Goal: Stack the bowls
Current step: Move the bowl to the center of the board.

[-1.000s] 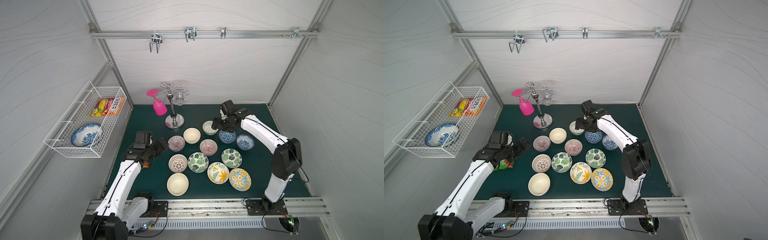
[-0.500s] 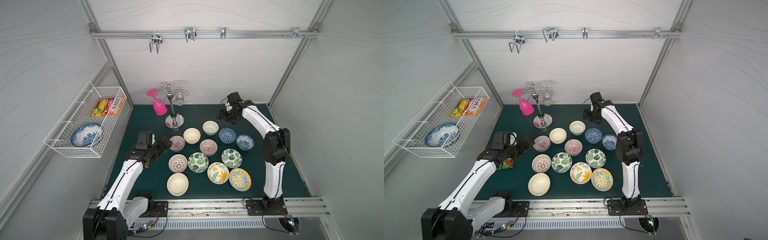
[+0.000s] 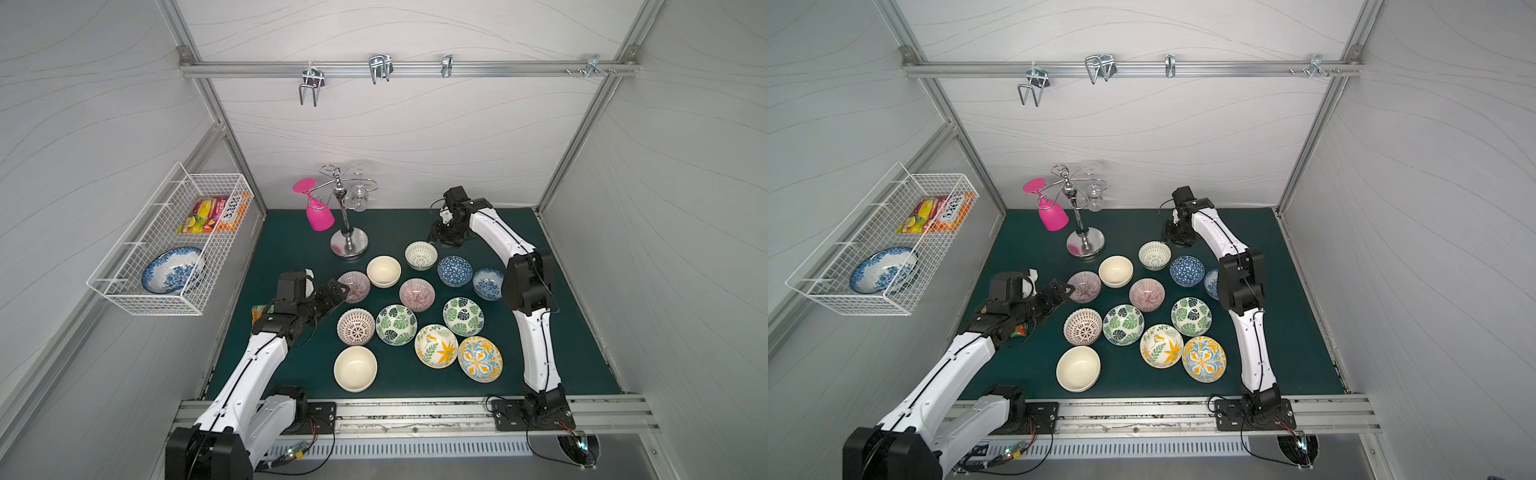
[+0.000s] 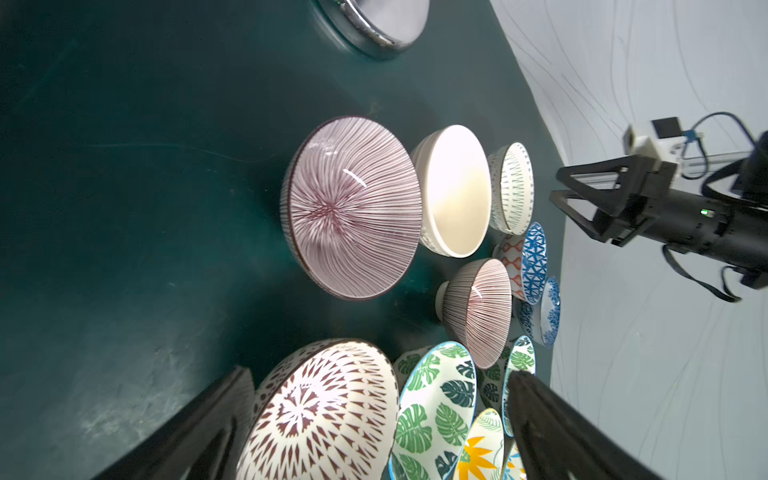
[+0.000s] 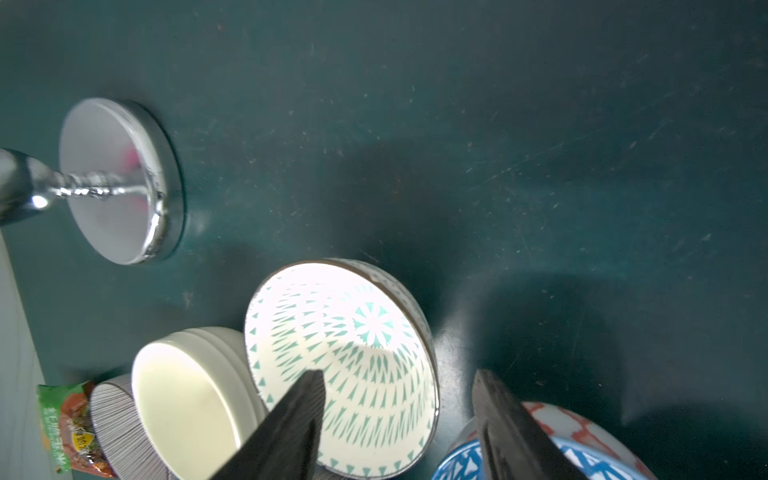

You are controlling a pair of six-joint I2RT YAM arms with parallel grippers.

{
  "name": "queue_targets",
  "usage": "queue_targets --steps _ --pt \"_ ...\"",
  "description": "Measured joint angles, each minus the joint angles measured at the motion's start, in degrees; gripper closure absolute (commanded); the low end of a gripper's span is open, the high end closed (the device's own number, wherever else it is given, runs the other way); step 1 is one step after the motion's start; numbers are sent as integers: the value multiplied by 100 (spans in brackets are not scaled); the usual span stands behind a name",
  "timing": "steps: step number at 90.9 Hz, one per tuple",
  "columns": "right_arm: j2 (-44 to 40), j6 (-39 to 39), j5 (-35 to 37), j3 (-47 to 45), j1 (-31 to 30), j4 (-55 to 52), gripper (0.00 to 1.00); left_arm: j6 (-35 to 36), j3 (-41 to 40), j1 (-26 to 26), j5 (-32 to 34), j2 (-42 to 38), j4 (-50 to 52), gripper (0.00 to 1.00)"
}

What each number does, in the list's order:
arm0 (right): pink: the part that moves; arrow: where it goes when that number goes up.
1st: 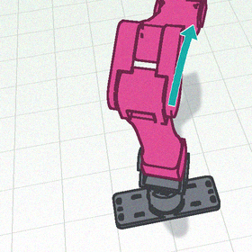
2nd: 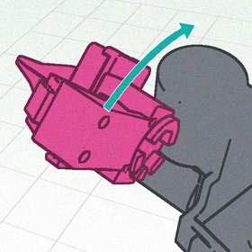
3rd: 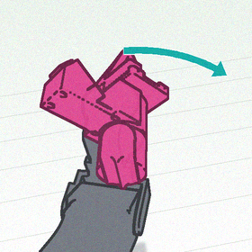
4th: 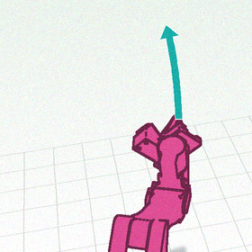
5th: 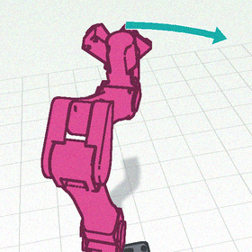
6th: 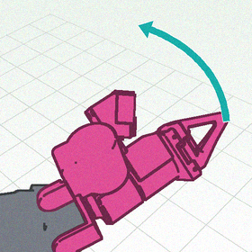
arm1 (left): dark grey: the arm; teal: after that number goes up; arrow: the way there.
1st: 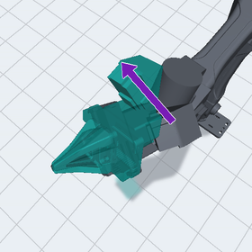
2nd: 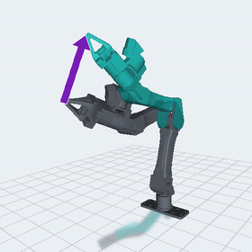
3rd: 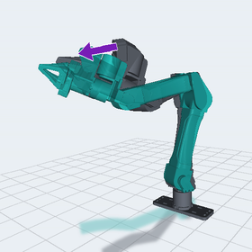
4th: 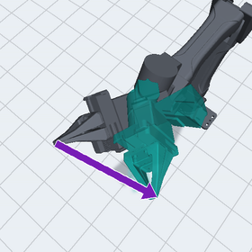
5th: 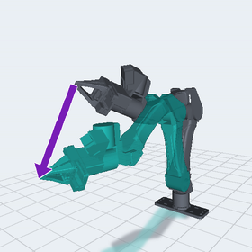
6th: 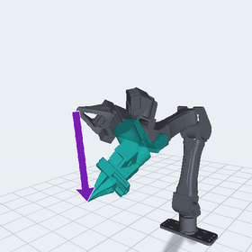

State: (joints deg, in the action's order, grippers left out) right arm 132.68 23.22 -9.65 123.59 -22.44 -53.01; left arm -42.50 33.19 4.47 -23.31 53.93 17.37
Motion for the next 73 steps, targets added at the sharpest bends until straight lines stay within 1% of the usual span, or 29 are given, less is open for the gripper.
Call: queue_targets --steps 10,22,31,50,64,73 --pt "85 -37 -9 0 -11 -11 44 -160 -262 0 -131 -13 -439 0" --pt "144 -81 -7 -37 -37 -4 48 -286 -511 0 -155 -44 -507 0" --pt "144 -85 -7 -160 -42 4 56 -361 -627 0 -131 -125 -625 0" --pt "144 -76 -33 -529 -42 162 64 -442 -730 0 -33 -129 -833 0" --pt "140 -79 -55 -743 -28 424 75 -466 -774 0 20 -142 -887 0" --pt "44 -61 -59 -1029 13 656 80 -470 -780 0 42 -162 -898 0"
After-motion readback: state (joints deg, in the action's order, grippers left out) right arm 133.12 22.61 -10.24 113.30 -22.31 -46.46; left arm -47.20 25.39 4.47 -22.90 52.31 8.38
